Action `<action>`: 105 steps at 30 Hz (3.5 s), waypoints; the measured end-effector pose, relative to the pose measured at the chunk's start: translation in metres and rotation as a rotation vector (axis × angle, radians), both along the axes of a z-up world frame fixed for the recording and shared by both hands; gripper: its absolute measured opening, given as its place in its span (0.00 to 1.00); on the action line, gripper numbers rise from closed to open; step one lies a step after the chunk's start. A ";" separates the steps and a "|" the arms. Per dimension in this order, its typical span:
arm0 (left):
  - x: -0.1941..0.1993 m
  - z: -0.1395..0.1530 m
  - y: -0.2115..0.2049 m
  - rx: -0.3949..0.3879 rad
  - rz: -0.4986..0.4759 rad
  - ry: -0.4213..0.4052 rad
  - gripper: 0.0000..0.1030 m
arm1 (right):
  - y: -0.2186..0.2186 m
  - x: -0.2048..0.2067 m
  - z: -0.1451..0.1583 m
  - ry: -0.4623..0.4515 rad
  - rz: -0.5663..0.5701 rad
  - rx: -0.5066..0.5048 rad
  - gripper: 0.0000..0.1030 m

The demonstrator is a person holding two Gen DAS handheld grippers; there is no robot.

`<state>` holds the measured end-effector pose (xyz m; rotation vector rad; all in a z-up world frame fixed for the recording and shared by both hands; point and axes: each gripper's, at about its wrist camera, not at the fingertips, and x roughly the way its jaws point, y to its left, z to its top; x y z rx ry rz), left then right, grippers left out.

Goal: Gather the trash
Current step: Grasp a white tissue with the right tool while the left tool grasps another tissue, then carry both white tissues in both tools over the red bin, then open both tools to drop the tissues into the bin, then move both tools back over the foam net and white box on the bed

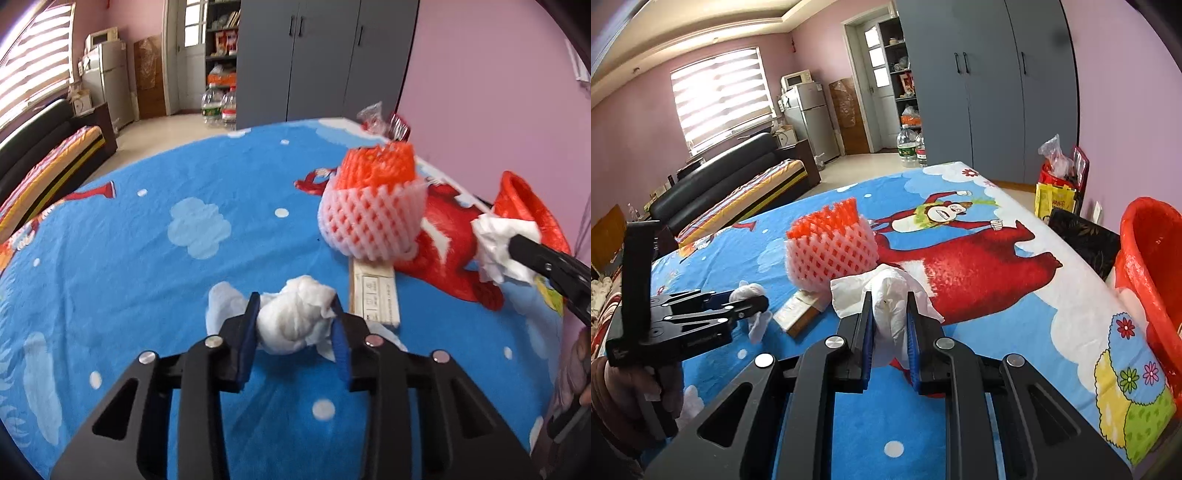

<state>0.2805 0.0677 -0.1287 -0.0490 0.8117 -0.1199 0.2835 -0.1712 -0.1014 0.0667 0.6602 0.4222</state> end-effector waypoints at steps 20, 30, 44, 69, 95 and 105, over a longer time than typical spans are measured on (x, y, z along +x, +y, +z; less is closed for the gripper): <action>-0.116 0.091 -0.041 -0.010 -0.095 -0.221 0.32 | -0.026 -0.114 0.074 -0.146 -0.056 -0.034 0.16; -0.145 0.114 -0.082 -0.010 -0.186 -0.271 0.33 | -0.053 -0.159 0.093 -0.198 -0.104 -0.033 0.16; -0.147 0.136 -0.153 -0.011 -0.327 -0.348 0.33 | -0.105 -0.173 0.097 -0.230 -0.204 -0.004 0.16; -0.061 0.141 -0.290 -0.099 -0.642 -0.351 0.35 | -0.215 -0.136 0.085 -0.226 -0.458 -0.010 0.17; 0.112 0.093 -0.387 -0.154 -0.693 -0.239 0.72 | -0.299 -0.006 0.018 -0.125 -0.593 -0.042 0.40; 0.104 0.102 -0.336 -0.110 -0.547 -0.276 0.92 | -0.291 -0.028 0.017 -0.126 -0.623 -0.020 0.64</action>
